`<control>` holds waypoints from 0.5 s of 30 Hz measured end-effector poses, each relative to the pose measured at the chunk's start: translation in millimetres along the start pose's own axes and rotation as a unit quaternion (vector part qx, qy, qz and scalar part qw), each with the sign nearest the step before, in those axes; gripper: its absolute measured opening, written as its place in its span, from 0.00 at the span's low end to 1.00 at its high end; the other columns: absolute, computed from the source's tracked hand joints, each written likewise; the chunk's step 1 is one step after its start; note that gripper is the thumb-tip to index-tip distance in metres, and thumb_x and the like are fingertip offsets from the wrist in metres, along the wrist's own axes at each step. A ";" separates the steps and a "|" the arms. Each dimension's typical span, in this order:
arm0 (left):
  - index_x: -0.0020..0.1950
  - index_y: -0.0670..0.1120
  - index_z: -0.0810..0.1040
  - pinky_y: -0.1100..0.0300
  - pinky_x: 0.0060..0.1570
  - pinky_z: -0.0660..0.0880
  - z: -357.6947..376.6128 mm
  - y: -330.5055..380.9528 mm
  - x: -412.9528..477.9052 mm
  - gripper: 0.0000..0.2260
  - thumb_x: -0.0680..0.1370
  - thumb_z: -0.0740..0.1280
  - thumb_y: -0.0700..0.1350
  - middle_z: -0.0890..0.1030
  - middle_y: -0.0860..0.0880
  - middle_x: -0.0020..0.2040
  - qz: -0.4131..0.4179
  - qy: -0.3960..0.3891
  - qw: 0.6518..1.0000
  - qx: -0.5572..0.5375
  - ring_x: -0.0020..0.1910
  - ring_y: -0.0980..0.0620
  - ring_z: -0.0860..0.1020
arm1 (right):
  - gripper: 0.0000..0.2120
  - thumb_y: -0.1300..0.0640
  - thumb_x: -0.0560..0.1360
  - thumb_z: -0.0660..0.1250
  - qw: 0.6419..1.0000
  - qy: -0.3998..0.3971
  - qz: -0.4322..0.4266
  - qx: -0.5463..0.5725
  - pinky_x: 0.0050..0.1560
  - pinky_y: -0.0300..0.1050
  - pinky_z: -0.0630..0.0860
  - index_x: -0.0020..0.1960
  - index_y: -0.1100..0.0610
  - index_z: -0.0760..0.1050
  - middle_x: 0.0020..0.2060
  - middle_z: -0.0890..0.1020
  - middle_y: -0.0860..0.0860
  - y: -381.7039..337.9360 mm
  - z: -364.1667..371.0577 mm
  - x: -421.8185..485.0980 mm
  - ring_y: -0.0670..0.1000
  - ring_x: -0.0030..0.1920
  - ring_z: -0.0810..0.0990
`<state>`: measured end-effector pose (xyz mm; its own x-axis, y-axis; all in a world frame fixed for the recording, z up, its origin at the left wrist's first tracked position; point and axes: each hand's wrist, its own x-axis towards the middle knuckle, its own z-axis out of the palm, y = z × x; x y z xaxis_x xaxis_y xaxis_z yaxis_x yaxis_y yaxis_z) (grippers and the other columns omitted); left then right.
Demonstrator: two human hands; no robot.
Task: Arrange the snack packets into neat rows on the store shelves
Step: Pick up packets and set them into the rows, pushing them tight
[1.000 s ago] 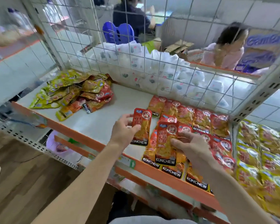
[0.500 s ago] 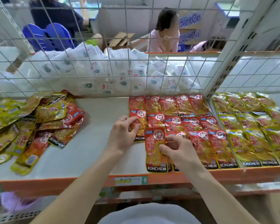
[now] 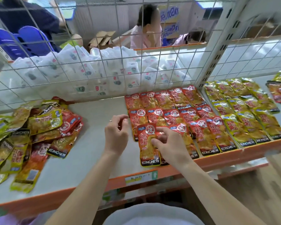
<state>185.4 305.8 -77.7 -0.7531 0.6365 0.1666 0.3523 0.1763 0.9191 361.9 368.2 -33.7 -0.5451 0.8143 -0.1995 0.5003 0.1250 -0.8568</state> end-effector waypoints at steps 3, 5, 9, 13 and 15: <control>0.54 0.47 0.80 0.51 0.48 0.77 3.5 -2.5 -3.0 0.09 0.78 0.63 0.46 0.79 0.51 0.50 0.046 -0.014 0.999 0.025 0.45 0.55 0.77 | 0.23 0.54 0.75 0.74 0.994 0.035 -0.054 -0.091 0.48 0.31 0.76 0.68 0.56 0.75 0.42 0.80 0.42 -0.6 3.9 3.8 0.41 0.44 0.79; 0.58 0.44 0.79 0.50 0.55 0.77 6.2 -4.4 -6.0 0.13 0.78 0.63 0.49 0.76 0.49 0.56 0.089 -0.045 0.993 0.069 0.53 0.53 0.76 | 0.21 0.51 0.75 0.73 0.980 0.065 -0.099 -0.162 0.56 0.37 0.74 0.66 0.56 0.76 0.47 0.79 0.46 6.7 5.5 6.2 0.46 0.51 0.77; 0.65 0.46 0.77 0.51 0.67 0.67 8.4 -0.2 -11.9 0.23 0.77 0.61 0.58 0.72 0.49 0.71 0.175 -0.120 0.957 0.198 0.69 0.48 0.71 | 0.15 0.52 0.77 0.70 0.939 0.117 -0.180 -0.269 0.62 0.49 0.73 0.62 0.55 0.78 0.58 0.77 0.50 29.4 -2.1 14.2 0.51 0.61 0.72; 0.73 0.49 0.69 0.50 0.74 0.60 6.5 0.2 -28.0 0.30 0.76 0.58 0.65 0.62 0.51 0.79 0.200 -0.181 0.916 0.298 0.78 0.49 0.59 | 0.20 0.49 0.78 0.61 0.900 0.080 -0.228 -0.362 0.75 0.58 0.61 0.68 0.52 0.75 0.73 0.70 0.51 44.4 -10.8 20.7 0.54 0.75 0.63; 0.75 0.50 0.67 0.48 0.76 0.58 7.4 -0.3 -33.2 0.32 0.75 0.57 0.66 0.60 0.51 0.80 0.198 -0.194 0.898 0.341 0.79 0.49 0.57 | 0.24 0.46 0.80 0.55 0.882 0.053 -0.230 -0.407 0.78 0.60 0.50 0.73 0.51 0.71 0.77 0.66 0.51 47.8 -8.4 21.8 0.52 0.79 0.58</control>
<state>214.4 290.2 -86.1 -0.2890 0.9415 0.1733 0.9081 0.2123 0.3609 379.6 396.6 -75.0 -0.7727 0.6137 0.1624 0.5831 0.7873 -0.2005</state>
